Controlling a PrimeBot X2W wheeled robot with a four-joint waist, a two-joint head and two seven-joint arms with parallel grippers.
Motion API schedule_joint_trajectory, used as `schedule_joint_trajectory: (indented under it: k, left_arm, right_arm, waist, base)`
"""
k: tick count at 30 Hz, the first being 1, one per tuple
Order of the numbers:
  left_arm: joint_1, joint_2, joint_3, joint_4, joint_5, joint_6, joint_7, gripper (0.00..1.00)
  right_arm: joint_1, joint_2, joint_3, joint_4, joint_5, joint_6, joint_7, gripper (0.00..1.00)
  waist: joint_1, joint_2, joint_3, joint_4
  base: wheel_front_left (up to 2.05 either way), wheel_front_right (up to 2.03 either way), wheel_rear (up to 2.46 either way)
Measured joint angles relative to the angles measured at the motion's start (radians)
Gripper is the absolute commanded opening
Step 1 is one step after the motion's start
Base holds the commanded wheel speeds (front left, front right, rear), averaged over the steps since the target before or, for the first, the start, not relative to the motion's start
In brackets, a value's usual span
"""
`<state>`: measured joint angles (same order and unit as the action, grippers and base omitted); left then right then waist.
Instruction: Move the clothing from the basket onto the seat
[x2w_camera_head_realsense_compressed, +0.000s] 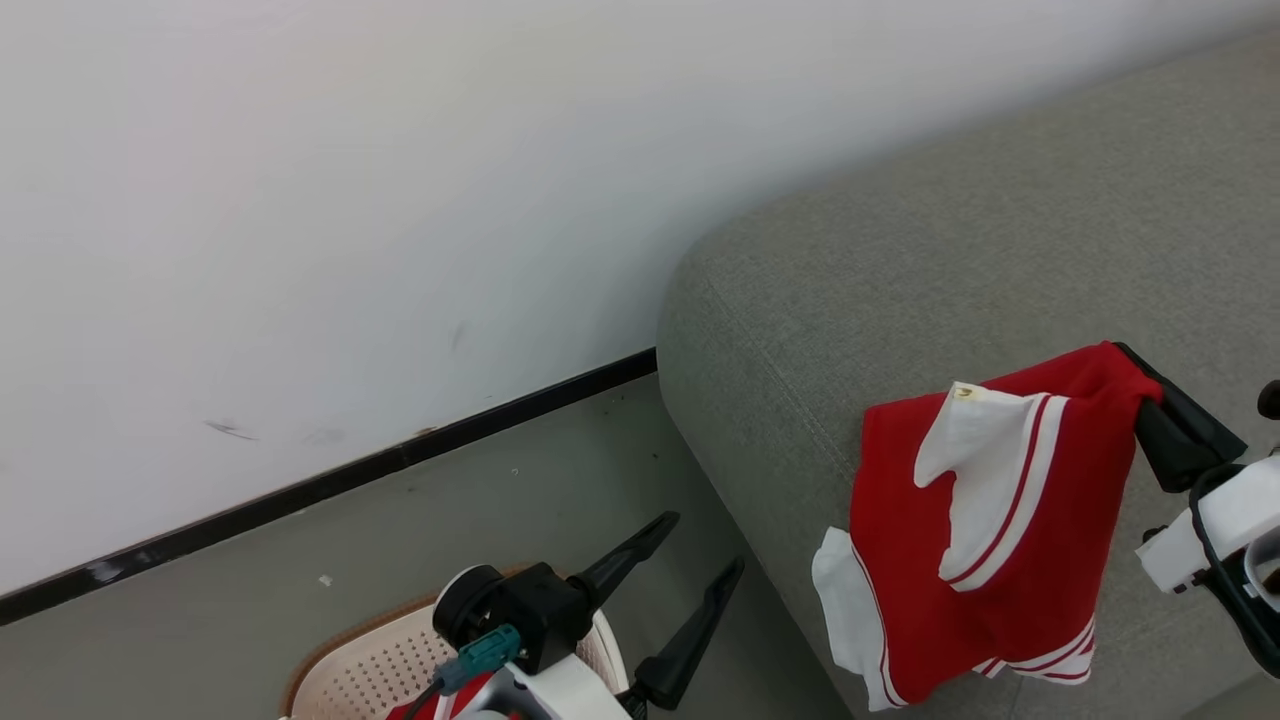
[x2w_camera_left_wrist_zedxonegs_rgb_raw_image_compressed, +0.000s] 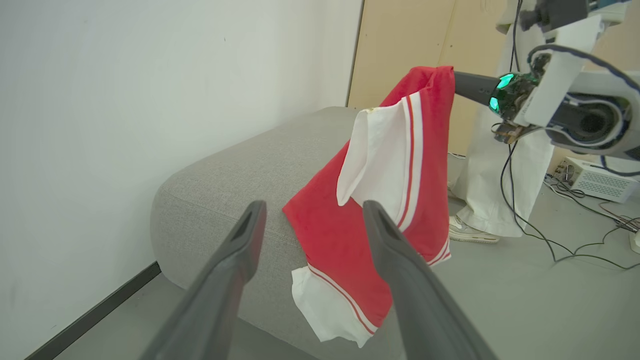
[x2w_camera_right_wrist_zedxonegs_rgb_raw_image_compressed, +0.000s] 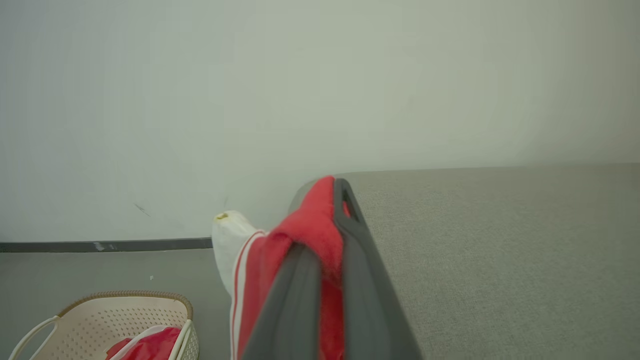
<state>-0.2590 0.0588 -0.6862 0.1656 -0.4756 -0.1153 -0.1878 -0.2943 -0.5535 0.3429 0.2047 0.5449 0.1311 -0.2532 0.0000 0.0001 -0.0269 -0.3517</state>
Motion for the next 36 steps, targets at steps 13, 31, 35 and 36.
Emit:
schedule_joint_trajectory:
  k: [13, 31, 35, 36]
  left_arm:
    - [-0.002, 0.022, 0.054, -0.028, 0.028, 0.054, -0.009, 1.0]
    - [-0.04, 0.068, 0.078, -0.139, 0.065, 0.103, 0.002, 1.0]
    - [-0.055, 0.078, 0.076, -0.163, 0.102, 0.107, 0.012, 1.0]
    - [-0.061, 0.079, 0.076, -0.168, 0.102, 0.11, 0.012, 1.0]
  right_arm:
    - [-0.27, 0.021, 0.035, 0.03, 0.056, 0.0, 0.078, 0.0]
    - [-0.685, -0.067, -0.094, 0.242, 0.055, 0.0, 0.183, 0.0]
    - [-0.725, -0.092, -0.085, 0.279, 0.011, 0.0, 0.191, 0.0]
    - [-0.732, -0.093, -0.088, 0.296, 0.008, 0.0, 0.19, 0.0]
  waist:
    - [0.0, 0.0, 0.057, -0.037]
    - [0.0, 0.0, 0.181, 0.006]
    - [0.0, 0.0, 0.212, 0.021]
    - [0.0, 0.0, 0.219, 0.025]
  base:
    - [0.0, 0.0, 0.0]
    - [0.0, 0.0, 0.0]
    - [0.0, 0.0, 0.0]
    - [0.0, 0.0, 0.0]
